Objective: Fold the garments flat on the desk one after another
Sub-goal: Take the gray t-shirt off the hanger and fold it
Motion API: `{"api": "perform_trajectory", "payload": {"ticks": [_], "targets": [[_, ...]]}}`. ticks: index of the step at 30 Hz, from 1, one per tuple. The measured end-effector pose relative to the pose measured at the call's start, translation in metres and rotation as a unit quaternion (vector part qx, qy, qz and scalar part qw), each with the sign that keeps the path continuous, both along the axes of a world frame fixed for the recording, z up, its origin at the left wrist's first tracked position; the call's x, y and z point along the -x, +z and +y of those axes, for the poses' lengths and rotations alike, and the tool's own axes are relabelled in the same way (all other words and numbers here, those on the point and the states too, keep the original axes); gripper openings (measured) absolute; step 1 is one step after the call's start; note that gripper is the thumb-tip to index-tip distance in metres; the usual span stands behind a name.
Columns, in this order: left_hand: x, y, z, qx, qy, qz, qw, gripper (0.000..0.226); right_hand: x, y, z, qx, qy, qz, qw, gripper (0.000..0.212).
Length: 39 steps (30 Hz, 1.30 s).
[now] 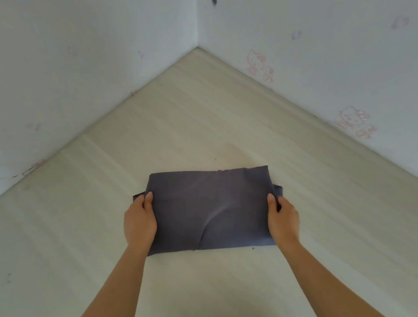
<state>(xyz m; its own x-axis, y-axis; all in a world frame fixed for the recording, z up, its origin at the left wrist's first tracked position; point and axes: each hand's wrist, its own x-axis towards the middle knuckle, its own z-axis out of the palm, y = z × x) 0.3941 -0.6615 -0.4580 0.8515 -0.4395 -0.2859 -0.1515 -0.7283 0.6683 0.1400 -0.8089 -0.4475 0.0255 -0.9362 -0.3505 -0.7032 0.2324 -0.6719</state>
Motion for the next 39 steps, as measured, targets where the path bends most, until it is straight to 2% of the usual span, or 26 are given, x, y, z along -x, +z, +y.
{"api": "perform_trajectory", "payload": {"ticks": [2, 4, 8, 11, 16, 18, 21, 24, 29, 32, 34, 35, 37, 39], "targets": [[-0.004, 0.006, -0.008, 0.003, 0.0, -0.019, 1.0, 0.035, -0.002, 0.006, -0.015, 0.008, 0.009, -0.016, 1.0, 0.021], [-0.01, 0.01, -0.014, 0.014, -0.008, -0.011, 1.0, 0.033, -0.008, 0.01, -0.029, 0.003, 0.021, -0.026, 0.999, 0.022], [-0.023, 0.006, -0.031, -0.041, -0.031, -0.013, 0.999, 0.03, -0.02, 0.006, -0.053, 0.019, 0.104, 0.063, 0.992, 0.019], [-0.03, 0.002, -0.034, -0.01, 0.001, -0.038, 0.999, 0.024, -0.023, -0.001, -0.069, 0.049, 0.065, 0.013, 0.997, 0.021], [-0.03, 0.007, -0.023, 0.034, 0.028, 0.016, 0.999, 0.021, -0.006, 0.002, -0.091, -0.064, 0.079, -0.05, 0.994, 0.026], [-0.027, 0.013, -0.004, 0.045, 0.03, 0.046, 0.997, 0.028, 0.012, 0.01, -0.088, -0.095, 0.128, -0.023, 0.987, 0.034], [-0.015, 0.017, 0.034, -0.008, -0.029, 0.087, 0.996, 0.027, 0.041, 0.015, -0.064, -0.162, 0.245, 0.033, 0.955, 0.044], [0.0, 0.016, 0.06, -0.017, -0.075, 0.159, 0.984, 0.02, 0.061, 0.008, -0.042, -0.179, 0.276, 0.048, 0.943, 0.04], [-0.004, 0.01, 0.082, -0.052, -0.068, 0.087, 0.993, 0.021, 0.067, -0.003, -0.026, -0.044, 0.228, 0.044, 0.972, 0.06], [-0.004, 0.009, 0.085, -0.081, -0.057, 0.075, 0.992, 0.021, 0.066, -0.003, -0.028, -0.059, 0.181, 0.071, 0.979, 0.047], [-0.005, 0.007, 0.083, -0.088, -0.033, 0.081, 0.992, 0.023, 0.061, 0.0, -0.03, -0.094, 0.134, 0.037, 0.986, 0.027], [-0.007, 0.007, 0.079, -0.085, -0.013, 0.087, 0.993, 0.032, 0.056, 0.006, -0.03, -0.12, 0.097, 0.008, 0.988, 0.029], [-0.01, 0.009, 0.069, -0.065, 0.039, 0.129, 0.989, 0.064, 0.045, 0.012, -0.034, -0.178, 0.04, -0.04, 0.982, 0.049], [-0.01, 0.013, 0.053, -0.026, 0.082, 0.186, 0.979, 0.084, 0.029, 0.019, -0.034, -0.22, 0.021, -0.067, 0.973, 0.052]]}}
